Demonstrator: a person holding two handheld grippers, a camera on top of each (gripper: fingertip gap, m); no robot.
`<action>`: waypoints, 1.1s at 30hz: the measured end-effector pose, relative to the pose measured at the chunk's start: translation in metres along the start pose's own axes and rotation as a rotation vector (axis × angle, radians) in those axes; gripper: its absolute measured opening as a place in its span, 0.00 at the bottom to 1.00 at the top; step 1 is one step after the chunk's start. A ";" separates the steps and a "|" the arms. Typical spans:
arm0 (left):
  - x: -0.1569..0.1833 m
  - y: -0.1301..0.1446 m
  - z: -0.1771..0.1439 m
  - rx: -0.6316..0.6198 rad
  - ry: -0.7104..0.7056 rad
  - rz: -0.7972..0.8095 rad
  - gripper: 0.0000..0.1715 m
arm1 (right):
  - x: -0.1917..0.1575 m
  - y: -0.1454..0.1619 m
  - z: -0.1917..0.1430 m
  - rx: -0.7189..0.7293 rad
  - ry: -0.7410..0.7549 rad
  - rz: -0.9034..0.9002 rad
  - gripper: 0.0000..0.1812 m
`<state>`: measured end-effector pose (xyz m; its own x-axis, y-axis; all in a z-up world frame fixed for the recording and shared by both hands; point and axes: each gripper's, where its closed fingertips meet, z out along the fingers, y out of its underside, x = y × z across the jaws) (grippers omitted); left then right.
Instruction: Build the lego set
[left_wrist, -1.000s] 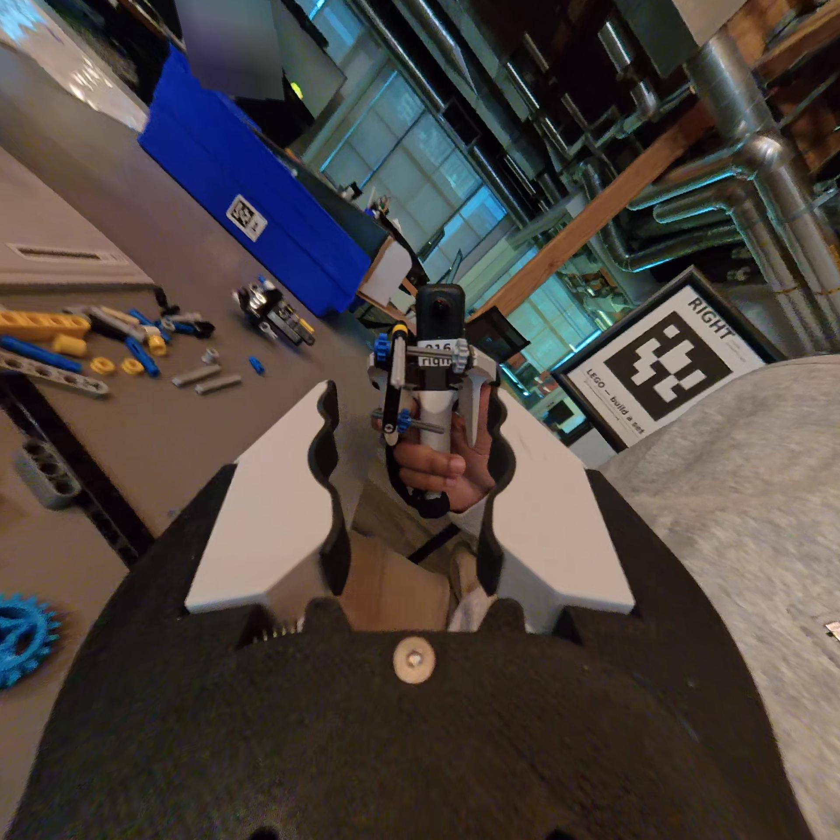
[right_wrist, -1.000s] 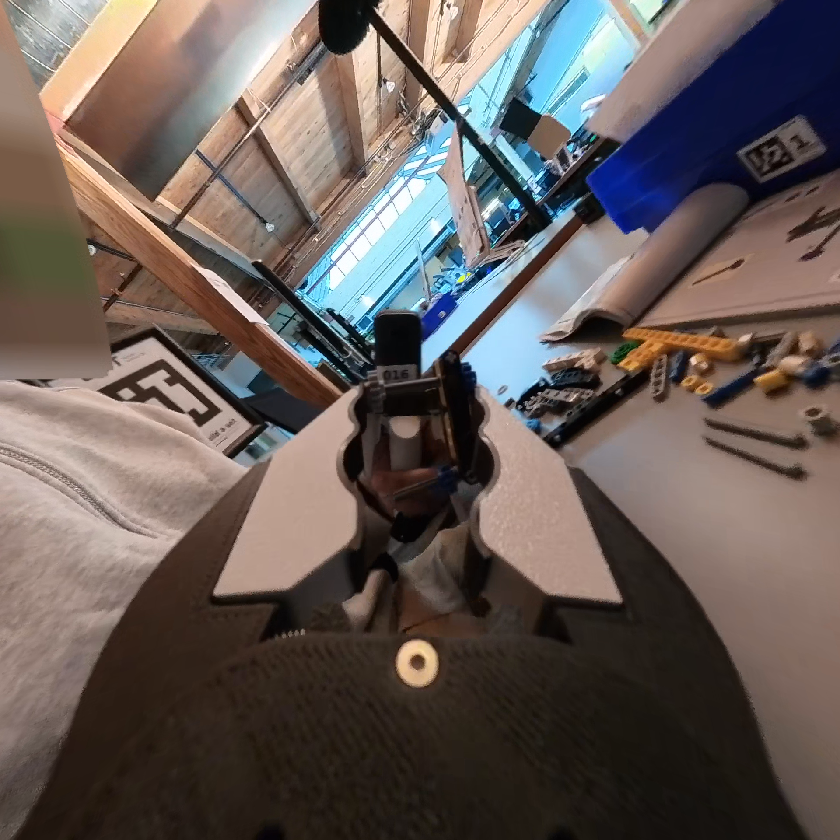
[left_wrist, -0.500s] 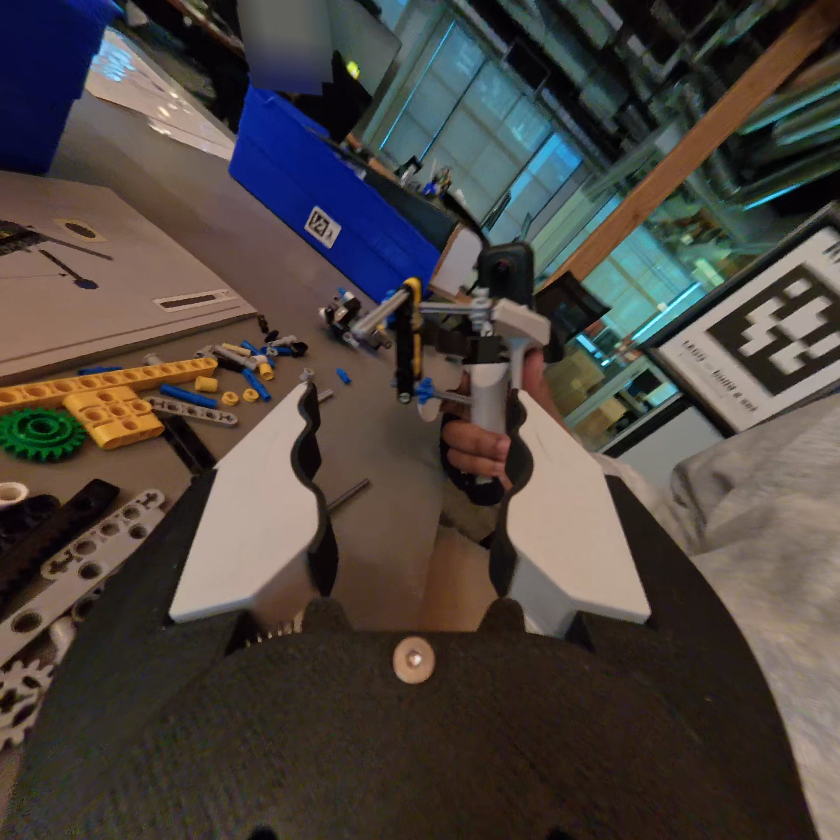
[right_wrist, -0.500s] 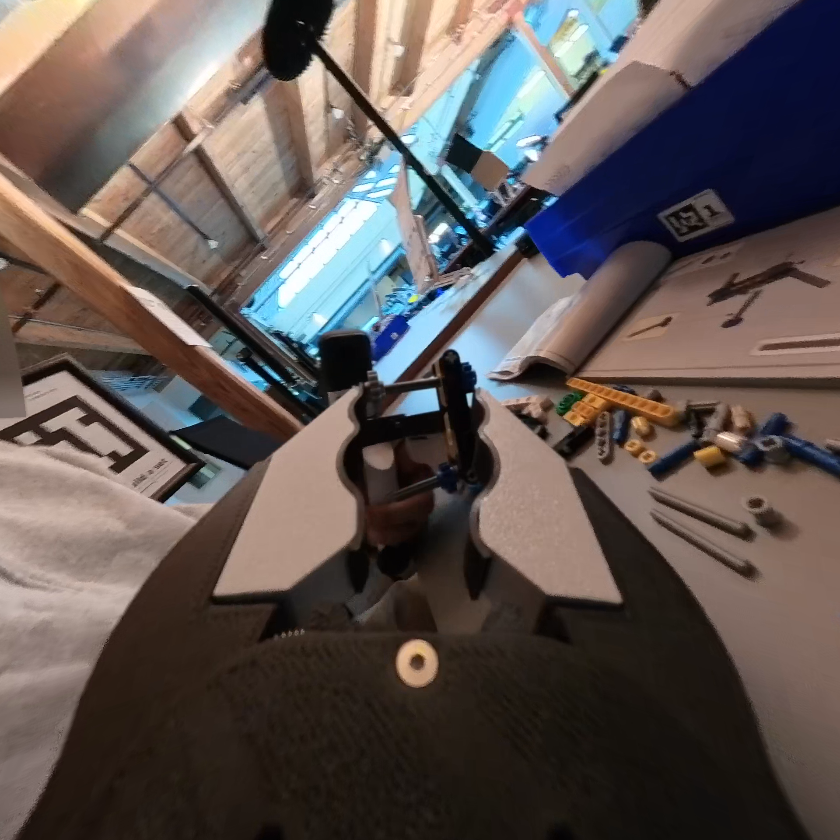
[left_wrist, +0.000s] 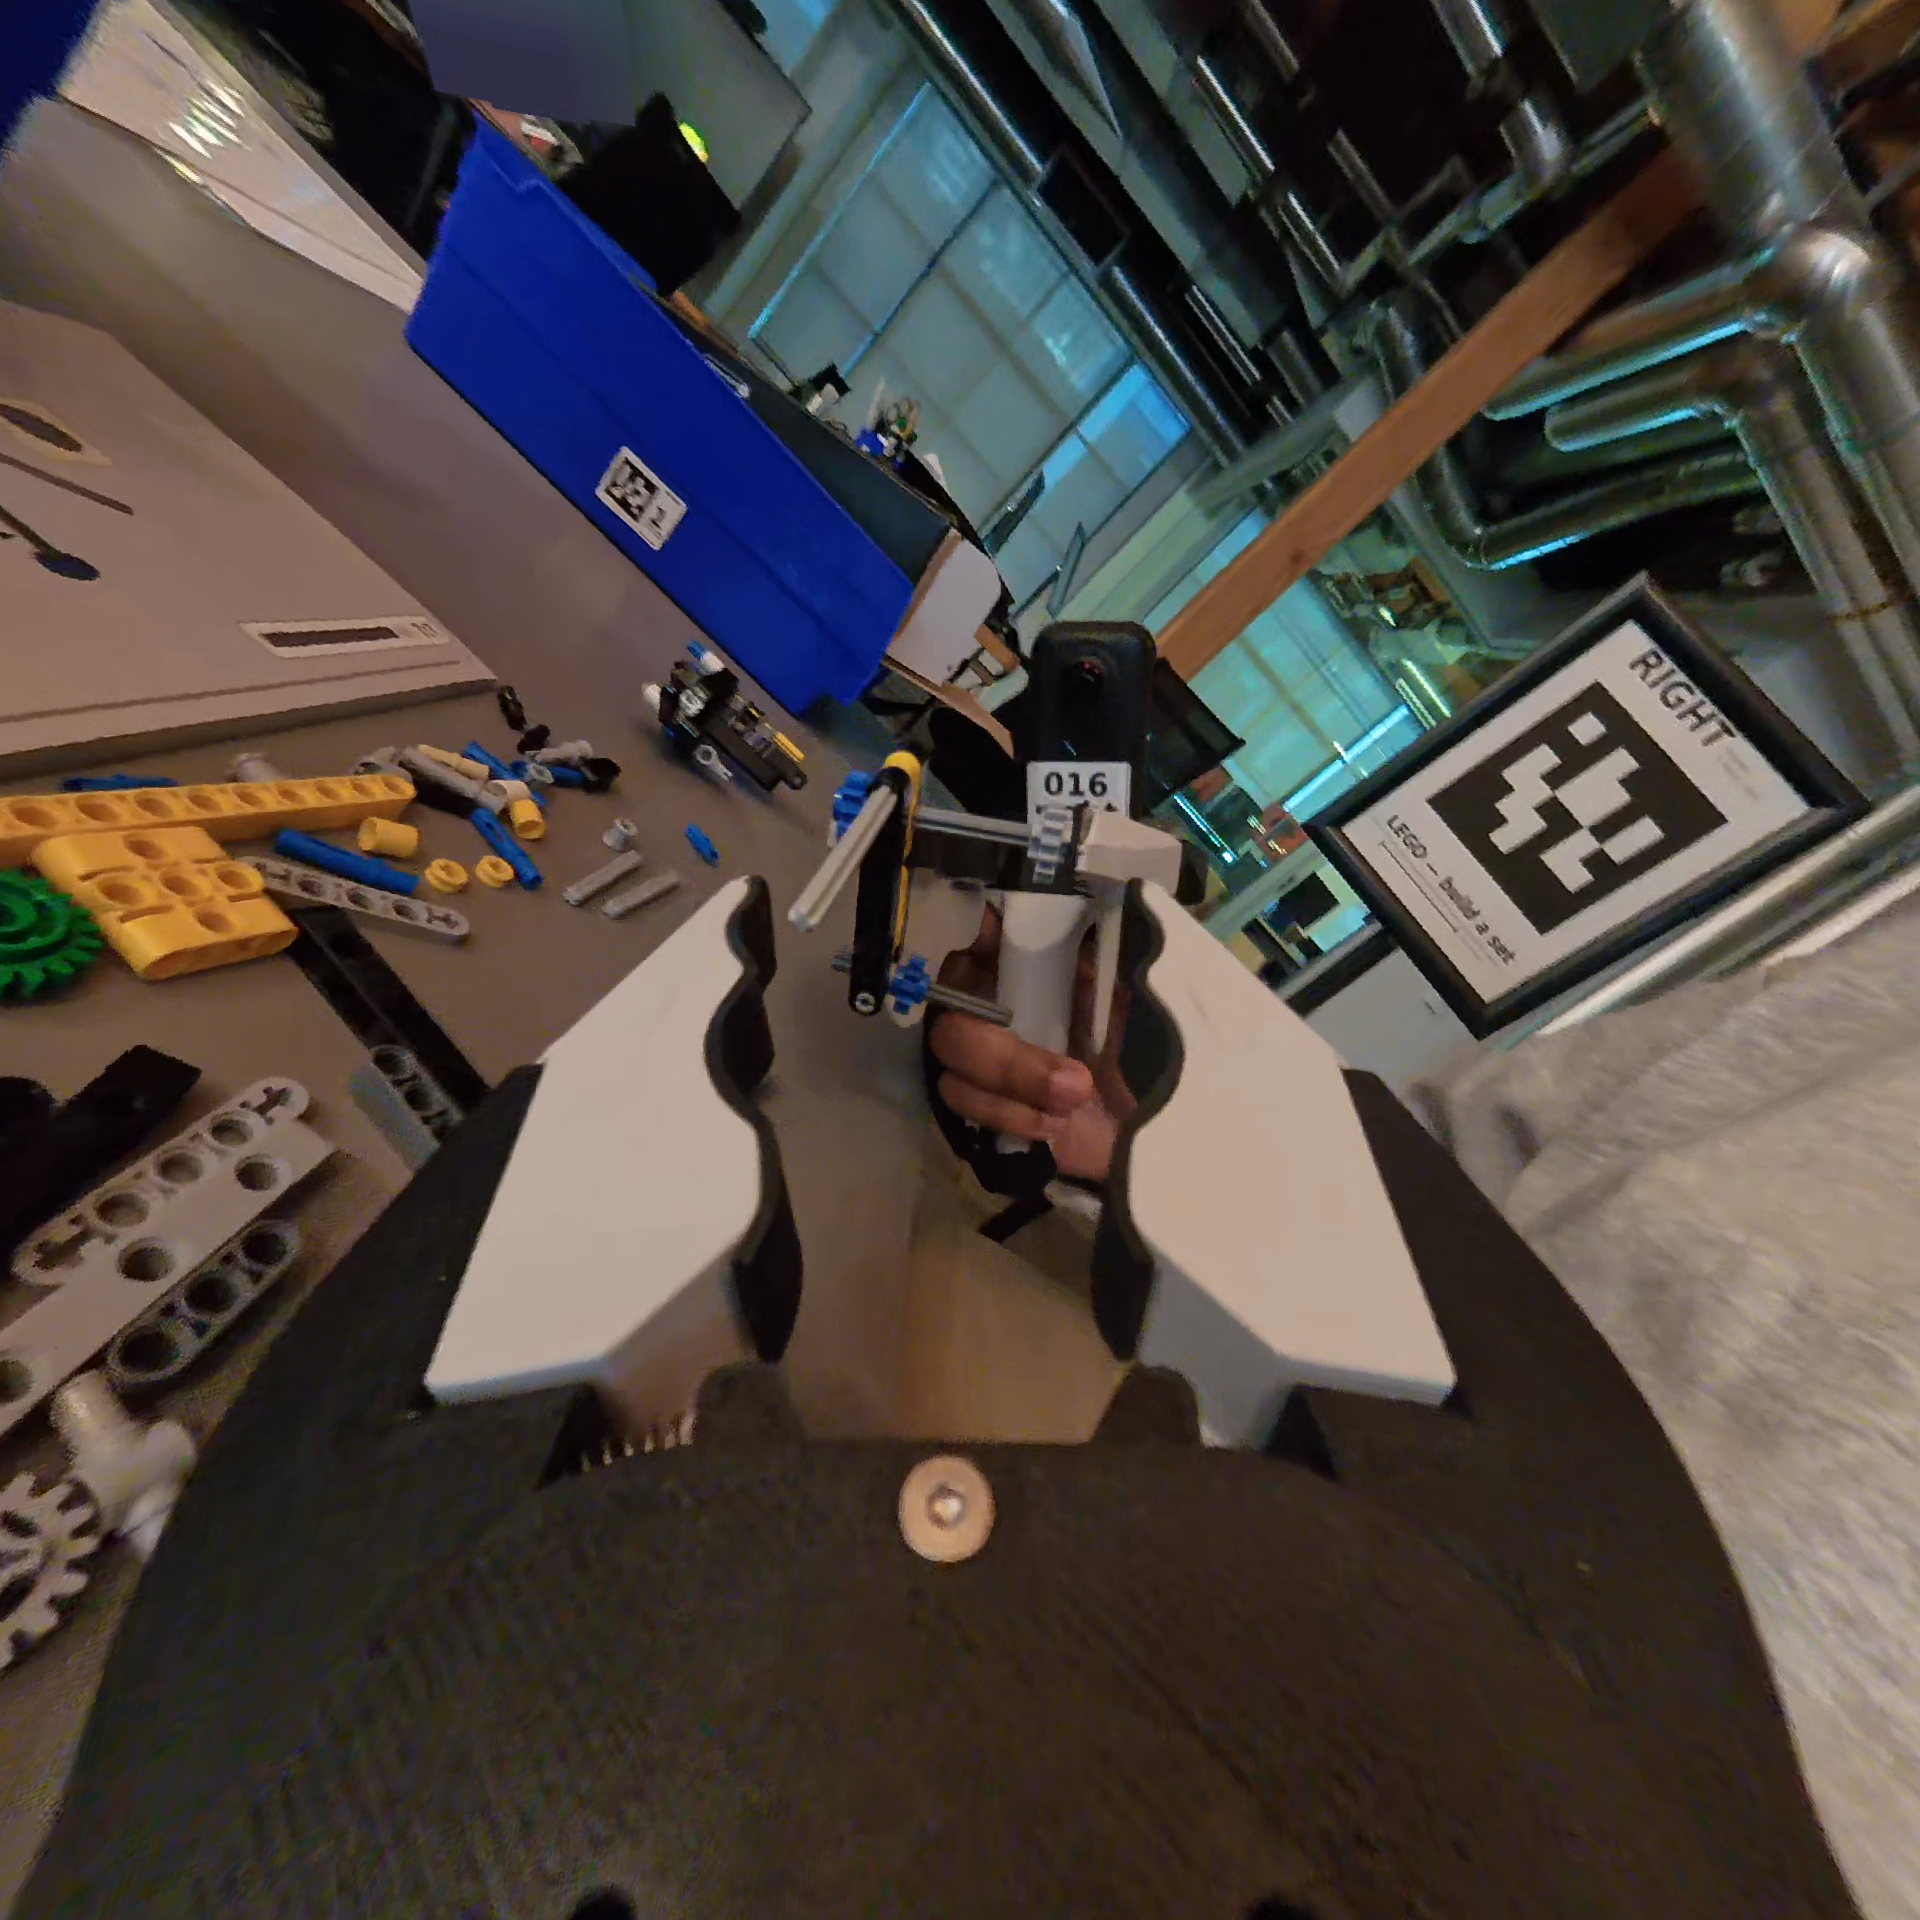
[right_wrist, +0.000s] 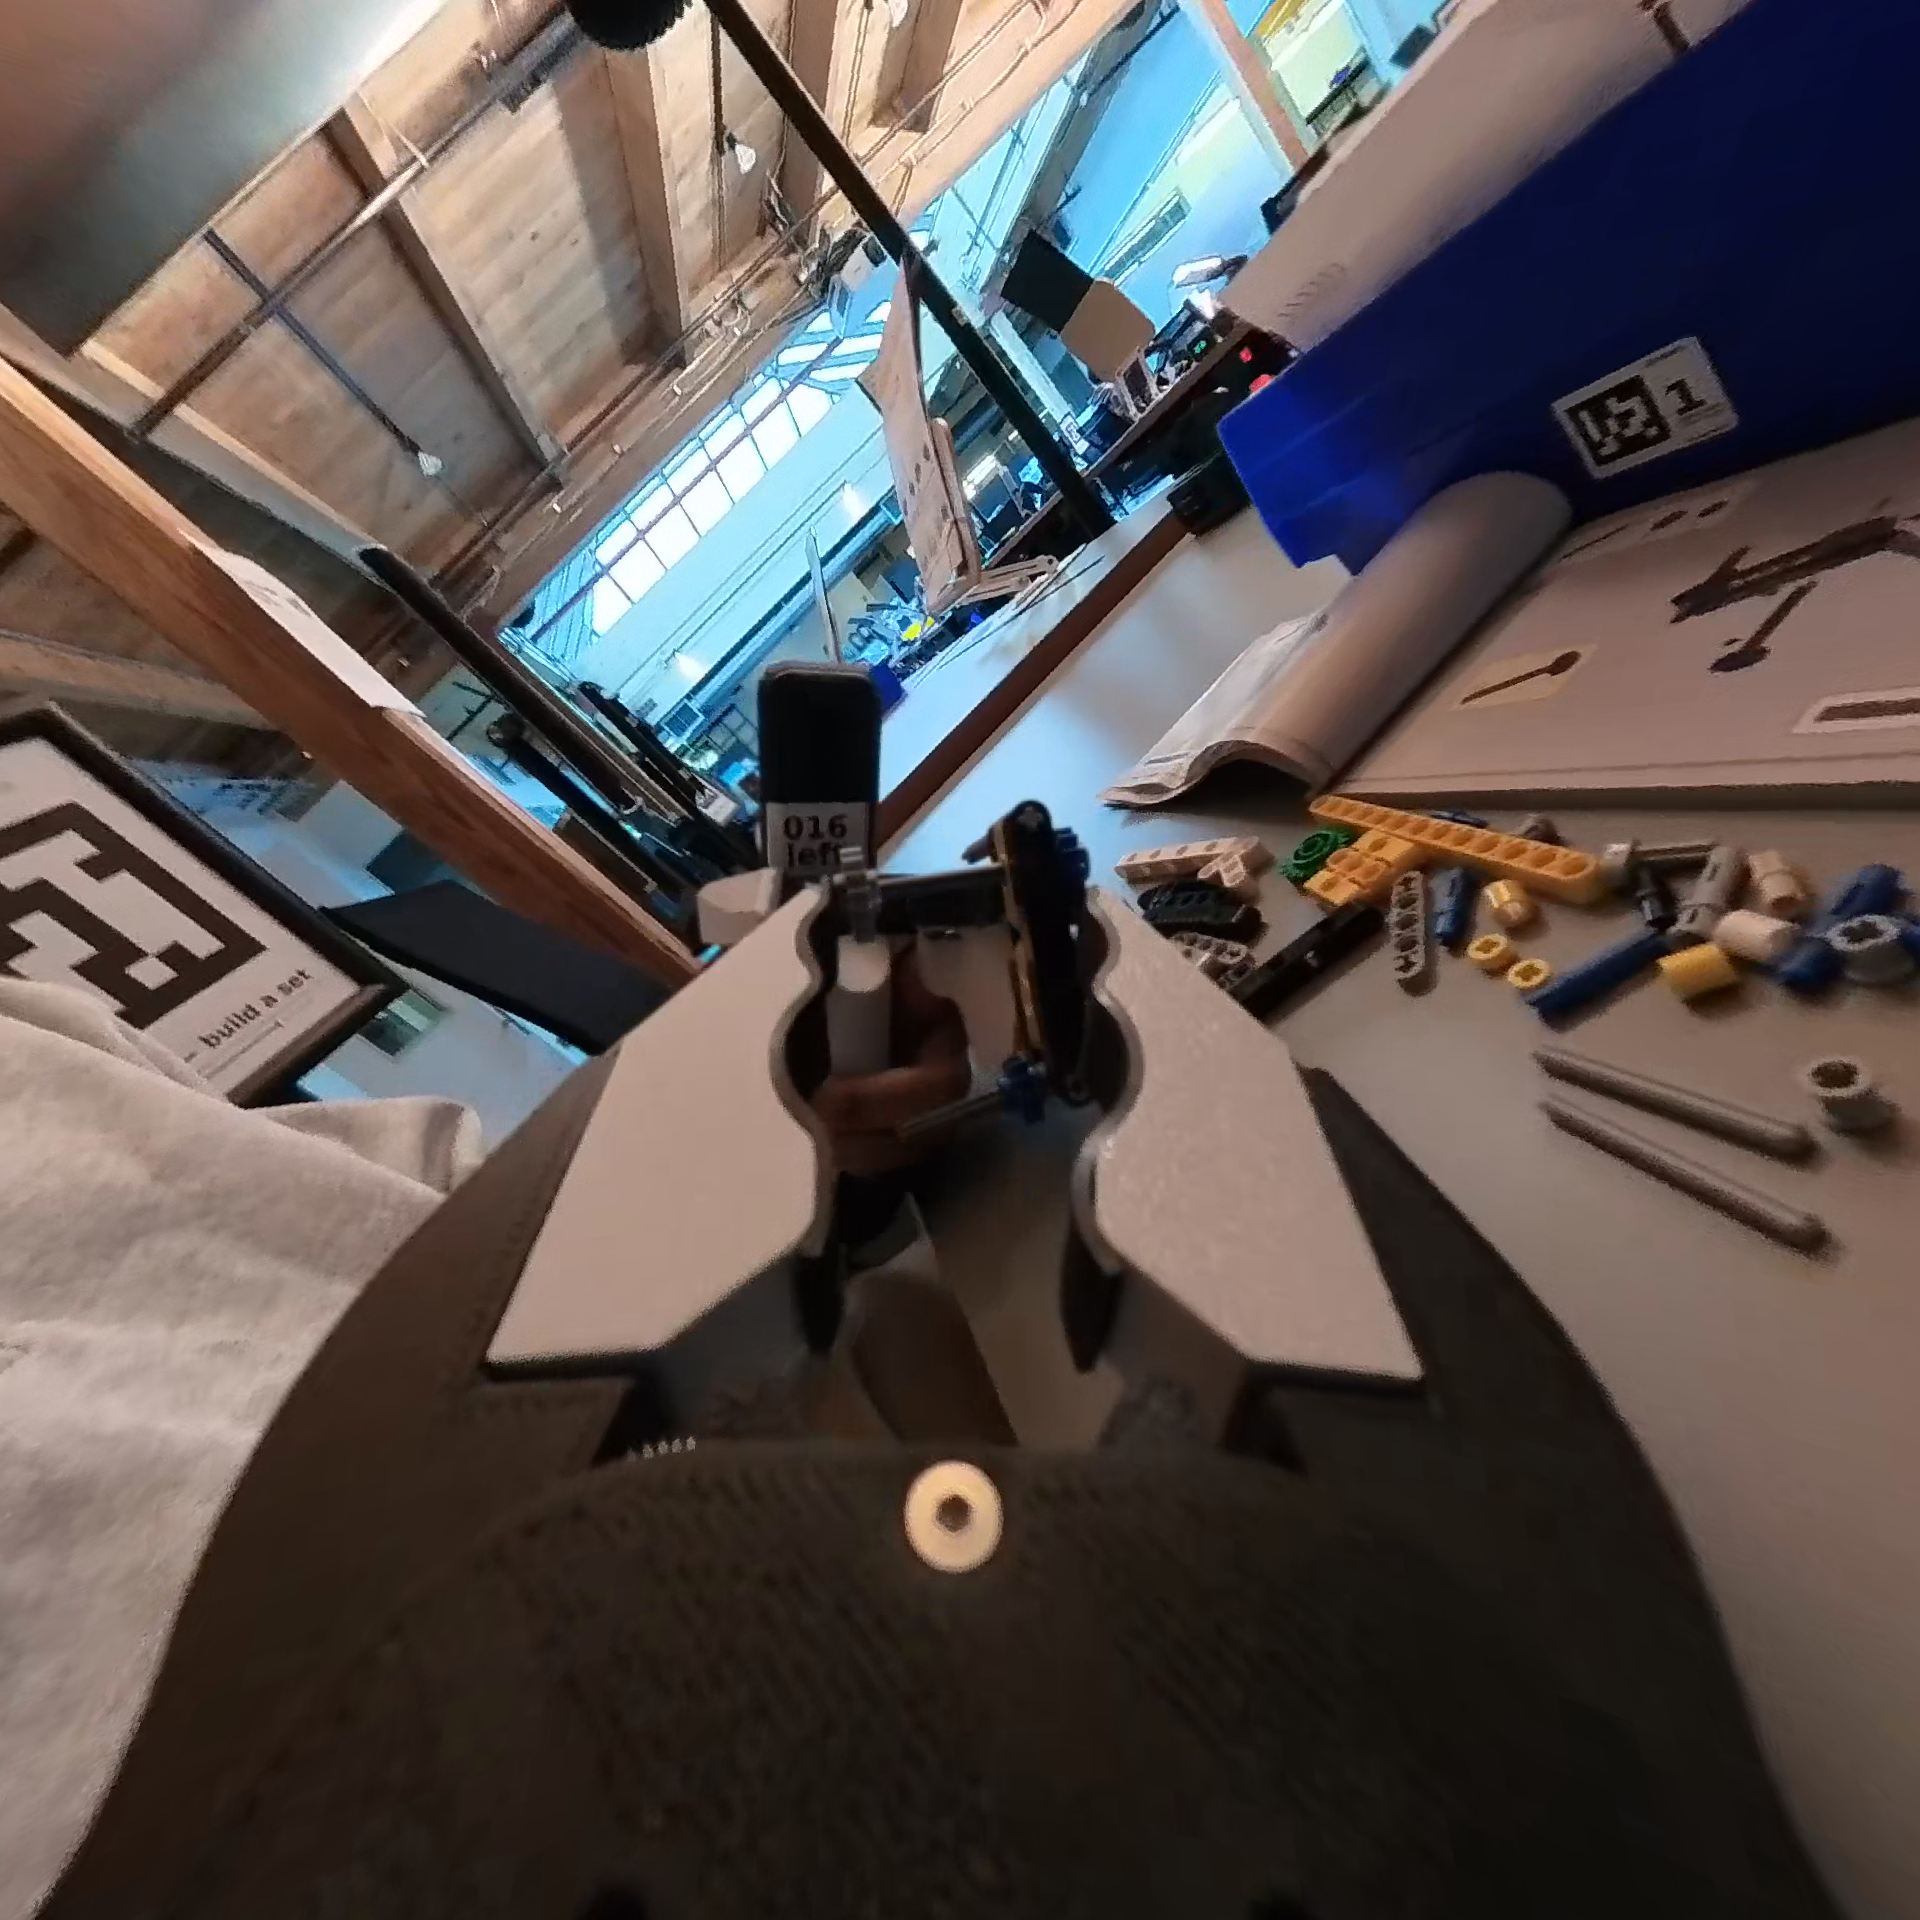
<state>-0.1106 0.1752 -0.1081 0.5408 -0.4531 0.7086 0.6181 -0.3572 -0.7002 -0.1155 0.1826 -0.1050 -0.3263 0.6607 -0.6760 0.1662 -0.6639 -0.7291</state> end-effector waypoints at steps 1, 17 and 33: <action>0.001 0.002 0.001 -0.016 0.013 -0.004 0.38 | 0.000 0.001 -0.001 -0.008 0.008 -0.018 0.24; 0.014 0.002 -0.002 -0.023 0.112 -0.017 0.28 | -0.016 0.015 0.004 -0.091 -0.113 -0.045 0.24; 0.014 0.001 -0.003 -0.034 0.122 -0.006 0.27 | -0.021 0.006 -0.004 -0.064 -0.200 0.035 0.24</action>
<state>-0.1041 0.1663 -0.0996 0.4625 -0.5465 0.6982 0.6004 -0.3864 -0.7002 -0.1037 0.1662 -0.0955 -0.4969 0.5508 -0.6706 0.2369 -0.6573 -0.7154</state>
